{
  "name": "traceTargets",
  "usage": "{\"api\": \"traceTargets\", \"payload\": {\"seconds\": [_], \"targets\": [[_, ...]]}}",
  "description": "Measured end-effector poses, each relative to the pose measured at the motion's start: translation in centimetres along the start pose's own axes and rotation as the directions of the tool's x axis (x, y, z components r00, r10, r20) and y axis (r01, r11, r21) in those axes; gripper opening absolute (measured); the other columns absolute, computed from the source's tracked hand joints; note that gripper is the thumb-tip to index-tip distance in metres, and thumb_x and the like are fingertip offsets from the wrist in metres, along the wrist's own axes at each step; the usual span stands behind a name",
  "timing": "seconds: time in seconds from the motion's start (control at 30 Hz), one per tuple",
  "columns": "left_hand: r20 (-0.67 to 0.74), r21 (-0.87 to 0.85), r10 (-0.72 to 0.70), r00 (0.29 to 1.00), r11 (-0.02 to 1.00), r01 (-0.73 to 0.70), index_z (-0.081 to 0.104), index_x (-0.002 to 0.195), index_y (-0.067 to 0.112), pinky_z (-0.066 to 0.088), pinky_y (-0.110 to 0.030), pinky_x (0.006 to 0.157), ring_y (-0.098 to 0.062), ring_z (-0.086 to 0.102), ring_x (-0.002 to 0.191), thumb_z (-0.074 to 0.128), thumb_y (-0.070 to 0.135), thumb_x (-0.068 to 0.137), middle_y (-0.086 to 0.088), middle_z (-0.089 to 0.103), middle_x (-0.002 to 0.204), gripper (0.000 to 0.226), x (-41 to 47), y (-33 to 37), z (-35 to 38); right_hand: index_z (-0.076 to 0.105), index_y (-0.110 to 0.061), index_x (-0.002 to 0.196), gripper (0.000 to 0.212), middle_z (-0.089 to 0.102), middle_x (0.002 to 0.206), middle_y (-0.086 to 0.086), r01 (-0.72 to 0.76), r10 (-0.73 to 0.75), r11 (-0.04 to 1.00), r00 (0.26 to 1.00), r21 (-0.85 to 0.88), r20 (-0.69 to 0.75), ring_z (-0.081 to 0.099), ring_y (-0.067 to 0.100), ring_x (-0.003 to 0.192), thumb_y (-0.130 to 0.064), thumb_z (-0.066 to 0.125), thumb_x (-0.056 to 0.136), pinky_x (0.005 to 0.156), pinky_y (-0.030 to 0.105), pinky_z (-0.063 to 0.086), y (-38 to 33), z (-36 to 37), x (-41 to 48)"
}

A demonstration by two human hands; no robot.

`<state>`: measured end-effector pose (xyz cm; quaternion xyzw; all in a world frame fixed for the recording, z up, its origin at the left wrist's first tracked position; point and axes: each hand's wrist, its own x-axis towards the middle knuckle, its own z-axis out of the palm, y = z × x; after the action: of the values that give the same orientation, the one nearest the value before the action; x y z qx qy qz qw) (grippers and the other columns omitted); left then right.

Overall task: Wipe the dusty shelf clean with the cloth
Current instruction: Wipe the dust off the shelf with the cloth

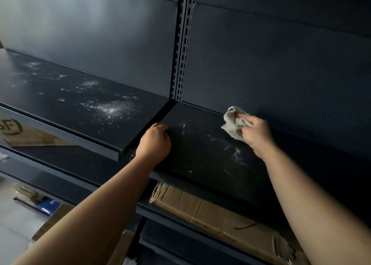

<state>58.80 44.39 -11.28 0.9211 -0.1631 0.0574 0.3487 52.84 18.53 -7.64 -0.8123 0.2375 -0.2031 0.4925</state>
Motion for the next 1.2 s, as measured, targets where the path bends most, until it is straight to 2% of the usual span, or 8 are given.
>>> {"api": "traceTargets", "payload": {"seconds": [0.1, 0.2, 0.4, 0.53, 0.63, 0.8, 0.97, 1.2], "targets": [[0.092, 0.029, 0.092, 0.991, 0.995, -0.095, 0.059, 0.122, 0.007, 0.042, -0.033, 0.097, -0.026, 0.053, 0.119, 0.044, 0.013, 0.092, -0.007, 0.055, 0.132, 0.034, -0.9, -0.3, -0.7, 0.061, -0.016, 0.125, 0.049, 0.056, 0.126, 0.010, -0.101, 0.060, 0.937, 0.990, -0.334, -0.131, 0.059, 0.026, 0.106, 0.005, 0.053, 0.082, 0.079, 0.024, 0.047, 3.1, -3.2, -1.7], [0.154, 0.073, 0.157, 0.975, 0.983, -0.170, 0.058, 0.125, 0.008, 0.037, -0.029, 0.103, -0.023, 0.049, 0.125, 0.046, 0.017, 0.093, -0.005, 0.051, 0.137, 0.035, -2.2, -0.9, -1.3, 0.055, -0.008, 0.131, 0.049, 0.039, 0.142, 0.017, -0.004, -0.047, 0.853, 0.995, -0.522, -0.083, 0.047, 0.031, 0.124, 0.000, 0.053, 0.083, 0.103, 0.027, 0.036, 3.9, -0.8, -4.5], [0.212, 0.133, 0.205, 0.956, 0.963, -0.236, 0.055, 0.130, 0.010, 0.036, -0.028, 0.106, -0.021, 0.047, 0.128, 0.044, 0.023, 0.096, -0.003, 0.048, 0.142, 0.038, -3.7, -2.3, -3.1, 0.055, -0.012, 0.132, 0.051, 0.041, 0.144, 0.008, 0.165, -0.120, 0.924, 0.982, -0.345, 0.148, 0.045, 0.022, 0.129, 0.003, 0.046, 0.084, 0.102, 0.014, 0.029, -0.5, 7.3, -9.2], [0.233, 0.202, 0.199, 0.952, 0.948, -0.247, 0.052, 0.132, 0.015, 0.036, -0.032, 0.106, -0.020, 0.044, 0.131, 0.043, 0.029, 0.097, 0.000, 0.046, 0.145, 0.039, -4.0, -3.4, -4.5, 0.062, -0.018, 0.124, 0.056, 0.057, 0.129, 0.007, 0.031, -0.035, 0.992, 0.999, -0.119, -0.038, 0.060, 0.023, 0.112, 0.008, 0.051, 0.076, 0.095, 0.029, 0.049, -0.6, 4.6, -9.0], [0.242, 0.245, 0.204, 0.949, 0.933, -0.263, 0.052, 0.132, 0.016, 0.034, -0.034, 0.108, -0.022, 0.042, 0.132, 0.042, 0.032, 0.097, 0.000, 0.046, 0.145, 0.040, -4.0, -4.4, -5.2, 0.062, -0.020, 0.122, 0.055, 0.053, 0.126, 0.012, -0.105, 0.063, 0.963, 0.984, -0.249, -0.169, 0.062, 0.035, 0.105, -0.002, 0.060, 0.070, 0.090, 0.047, 0.053, 1.9, 0.2, -9.2], [0.263, 0.259, 0.222, 0.939, 0.921, -0.290, 0.046, 0.137, 0.015, 0.022, -0.032, 0.116, -0.020, 0.031, 0.141, 0.040, 0.032, 0.098, -0.002, 0.041, 0.149, 0.044, -4.1, -5.0, -5.0, 0.059, -0.016, 0.128, 0.047, 0.041, 0.142, 0.010, 0.004, -0.091, 0.805, 0.989, -0.593, -0.117, 0.050, 0.030, 0.119, -0.036, 0.057, 0.085, 0.100, 0.034, 0.042, 1.9, 3.0, -13.4], [0.280, 0.272, 0.231, 0.932, 0.912, -0.308, 0.046, 0.138, 0.017, 0.021, -0.033, 0.116, -0.020, 0.031, 0.140, 0.040, 0.033, 0.098, 0.000, 0.041, 0.149, 0.044, -4.4, -5.5, -5.6, 0.061, -0.019, 0.126, 0.037, 0.050, 0.133, -0.001, 0.243, -0.246, 0.868, 0.968, -0.434, 0.049, 0.055, 0.017, 0.113, -0.019, 0.059, 0.089, 0.092, 0.018, 0.040, -0.8, 8.0, -15.7], [0.330, 0.273, 0.199, 0.923, 0.916, -0.295, 0.043, 0.140, 0.017, 0.021, -0.031, 0.115, -0.018, 0.030, 0.140, 0.039, 0.033, 0.099, -0.001, 0.038, 0.150, 0.045, -4.5, -4.9, -6.3, 0.066, -0.020, 0.098, 0.016, 0.065, 0.083, -0.004, 0.000, 0.028, 0.980, 0.990, 0.198, -0.137, 0.061, 0.012, 0.075, -0.011, 0.059, 0.087, 0.058, 0.018, 0.046, -3.8, 4.2, -13.8]]}}
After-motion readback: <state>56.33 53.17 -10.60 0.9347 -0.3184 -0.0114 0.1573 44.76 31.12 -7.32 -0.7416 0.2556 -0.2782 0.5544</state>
